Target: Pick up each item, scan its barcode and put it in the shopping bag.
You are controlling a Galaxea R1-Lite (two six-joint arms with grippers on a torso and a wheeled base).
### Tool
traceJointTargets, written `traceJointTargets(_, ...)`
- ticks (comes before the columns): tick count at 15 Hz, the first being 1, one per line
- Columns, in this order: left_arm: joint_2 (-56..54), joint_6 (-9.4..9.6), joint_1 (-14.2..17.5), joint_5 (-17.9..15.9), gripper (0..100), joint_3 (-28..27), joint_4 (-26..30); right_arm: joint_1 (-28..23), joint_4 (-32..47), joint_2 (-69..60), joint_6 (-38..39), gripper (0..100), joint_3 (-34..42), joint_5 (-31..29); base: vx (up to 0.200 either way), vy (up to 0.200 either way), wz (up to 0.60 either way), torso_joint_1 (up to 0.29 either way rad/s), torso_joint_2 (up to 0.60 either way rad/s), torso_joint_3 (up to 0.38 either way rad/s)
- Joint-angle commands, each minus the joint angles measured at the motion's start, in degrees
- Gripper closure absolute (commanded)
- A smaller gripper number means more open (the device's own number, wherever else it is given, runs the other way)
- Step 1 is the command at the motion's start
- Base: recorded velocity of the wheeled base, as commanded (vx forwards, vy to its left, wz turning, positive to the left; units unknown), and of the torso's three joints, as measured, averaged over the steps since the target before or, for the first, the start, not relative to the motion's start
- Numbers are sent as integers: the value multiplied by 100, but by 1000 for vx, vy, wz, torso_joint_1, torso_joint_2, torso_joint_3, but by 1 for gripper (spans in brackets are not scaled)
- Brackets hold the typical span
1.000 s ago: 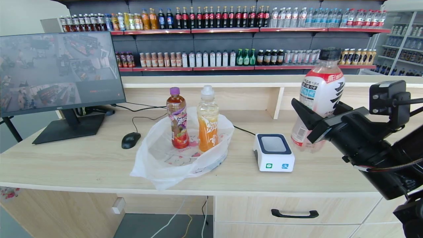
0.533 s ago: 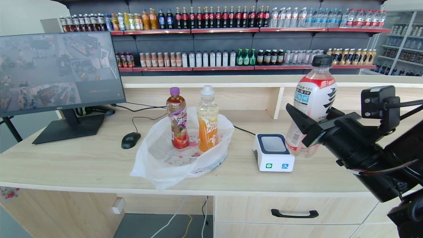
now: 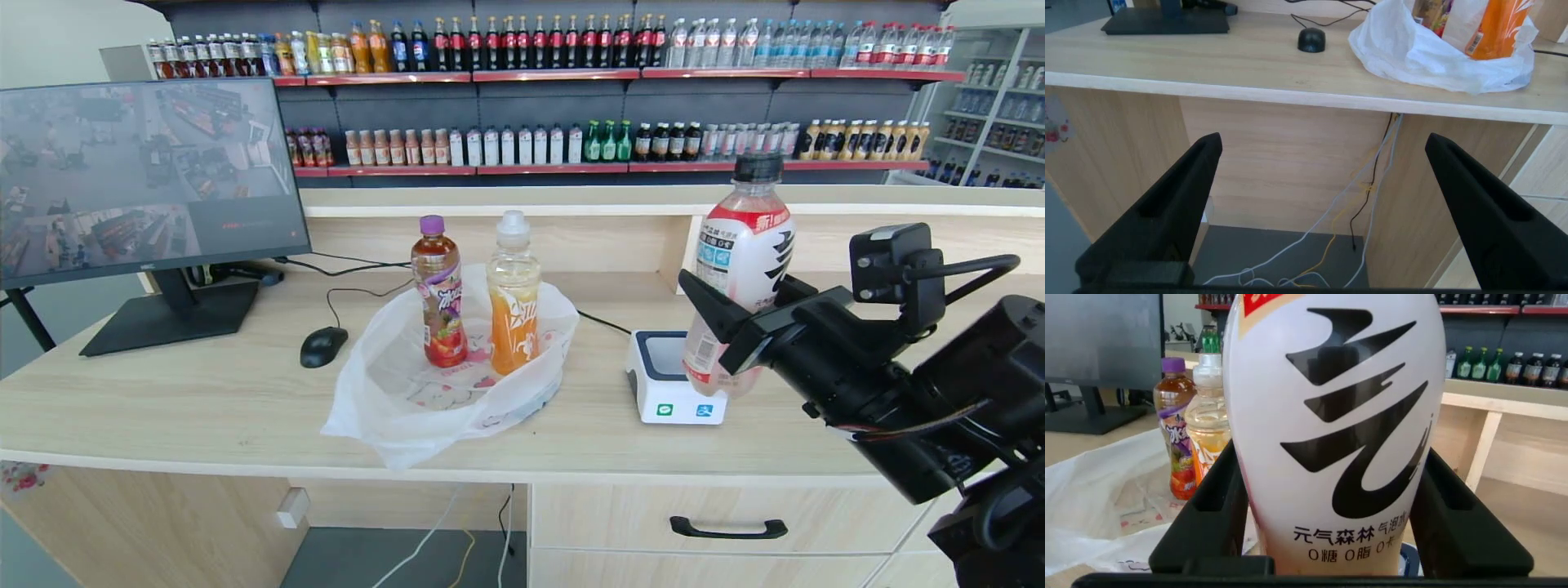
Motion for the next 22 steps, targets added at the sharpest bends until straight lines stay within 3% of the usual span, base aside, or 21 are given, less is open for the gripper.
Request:
traceJointTargets(1, -2, 2, 0, 1, 0, -1, -1, -1, -6, 70, -6, 100, -3, -2, 0, 200, 0, -2, -2, 2)
traceJointTargets(18, -2, -7, 0, 1, 0, -1, 8, -1, -6, 34, 3, 100, 6, -2, 0, 200, 0, 2, 3, 3)
traceJointTargets(22, -2, -7, 0, 1, 0, 7, -1, 17, -6, 201, 3, 100, -205, -2, 0, 0, 0, 0, 0, 0)
